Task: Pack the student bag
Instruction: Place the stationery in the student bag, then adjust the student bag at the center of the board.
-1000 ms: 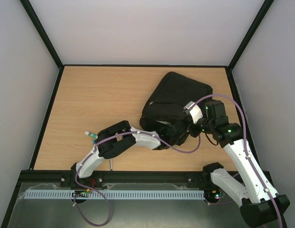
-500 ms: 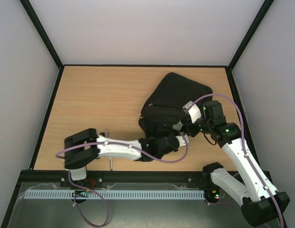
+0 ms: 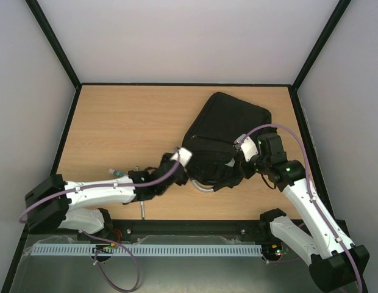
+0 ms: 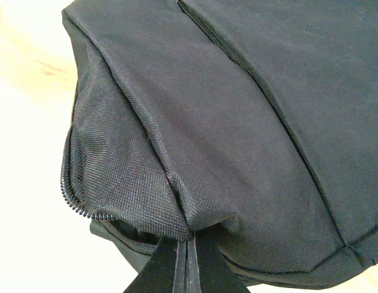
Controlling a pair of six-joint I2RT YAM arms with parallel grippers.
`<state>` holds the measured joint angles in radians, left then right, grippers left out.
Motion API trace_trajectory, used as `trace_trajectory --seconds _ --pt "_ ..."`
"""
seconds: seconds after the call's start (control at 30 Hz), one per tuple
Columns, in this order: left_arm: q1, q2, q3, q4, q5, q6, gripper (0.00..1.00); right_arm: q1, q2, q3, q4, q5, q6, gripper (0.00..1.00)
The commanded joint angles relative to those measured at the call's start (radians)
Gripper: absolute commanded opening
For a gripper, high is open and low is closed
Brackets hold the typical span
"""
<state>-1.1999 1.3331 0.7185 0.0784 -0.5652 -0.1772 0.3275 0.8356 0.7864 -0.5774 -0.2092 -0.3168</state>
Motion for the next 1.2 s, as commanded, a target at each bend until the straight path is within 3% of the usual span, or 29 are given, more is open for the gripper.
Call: trace_trajectory --seconds 0.0,0.1,0.27,0.43,0.63,0.7,0.77,0.93,1.03,1.17 --pt "0.17 -0.069 -0.088 0.055 0.228 -0.243 0.77 -0.01 -0.012 -0.018 0.033 0.045 -0.006 0.01" --pt "0.287 -0.061 -0.138 0.168 0.391 -0.311 0.78 -0.01 -0.012 -0.018 0.034 0.04 0.001 0.01" --pt "0.391 0.03 -0.153 0.302 0.584 -0.389 0.78 -0.01 -0.015 -0.018 0.035 0.034 0.007 0.01" --pt "0.418 0.15 -0.138 0.394 0.654 -0.467 0.77 -0.01 -0.015 -0.023 0.04 0.026 0.015 0.01" --pt "0.419 0.284 -0.081 0.389 0.642 -0.534 0.72 -0.01 -0.014 -0.031 0.05 0.013 0.022 0.01" --pt "0.418 0.317 -0.07 0.412 0.658 -0.549 0.66 -0.01 -0.011 -0.034 0.055 0.013 0.023 0.01" --pt "0.419 0.344 -0.057 0.43 0.68 -0.559 0.53 -0.01 -0.007 -0.037 0.06 0.011 0.026 0.01" --pt "0.407 0.381 0.001 0.394 0.645 -0.568 0.05 -0.01 0.006 -0.048 0.08 0.013 0.035 0.01" --pt "0.381 0.346 0.042 0.358 0.623 -0.555 0.02 -0.009 0.031 -0.034 0.09 0.059 0.048 0.01" --pt "0.292 0.224 0.131 0.239 0.488 -0.465 0.02 -0.011 0.072 0.053 0.1 0.14 0.054 0.01"
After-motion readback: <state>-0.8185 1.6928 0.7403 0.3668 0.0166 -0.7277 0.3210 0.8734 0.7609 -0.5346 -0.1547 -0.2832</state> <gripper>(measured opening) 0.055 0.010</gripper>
